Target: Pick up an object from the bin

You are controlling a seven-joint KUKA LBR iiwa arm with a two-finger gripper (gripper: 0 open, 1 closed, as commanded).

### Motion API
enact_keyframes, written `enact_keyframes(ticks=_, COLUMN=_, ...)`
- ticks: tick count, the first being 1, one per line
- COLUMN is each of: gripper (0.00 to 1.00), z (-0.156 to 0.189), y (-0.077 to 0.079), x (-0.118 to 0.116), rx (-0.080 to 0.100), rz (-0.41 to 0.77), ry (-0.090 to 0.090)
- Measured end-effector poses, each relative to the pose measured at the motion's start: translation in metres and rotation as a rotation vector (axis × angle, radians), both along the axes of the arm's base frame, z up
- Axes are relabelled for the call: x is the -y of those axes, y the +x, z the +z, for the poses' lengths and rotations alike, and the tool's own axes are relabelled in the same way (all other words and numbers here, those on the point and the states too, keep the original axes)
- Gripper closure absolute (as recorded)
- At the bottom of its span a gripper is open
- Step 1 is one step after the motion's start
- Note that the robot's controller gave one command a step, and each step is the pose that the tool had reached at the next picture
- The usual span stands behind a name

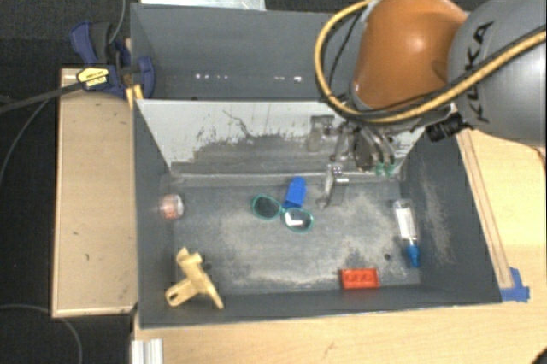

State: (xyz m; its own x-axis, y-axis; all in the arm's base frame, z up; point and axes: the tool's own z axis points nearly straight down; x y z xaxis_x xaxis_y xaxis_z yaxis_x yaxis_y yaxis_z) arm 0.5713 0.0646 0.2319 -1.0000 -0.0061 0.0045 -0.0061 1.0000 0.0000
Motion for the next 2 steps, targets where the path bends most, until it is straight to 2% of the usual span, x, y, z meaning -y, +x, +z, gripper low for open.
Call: enact_keyframes(ticks=2, gripper=0.0, z=0.0032, y=0.0017, x=0.0005, rx=0.01, rz=-0.003, ry=0.001)
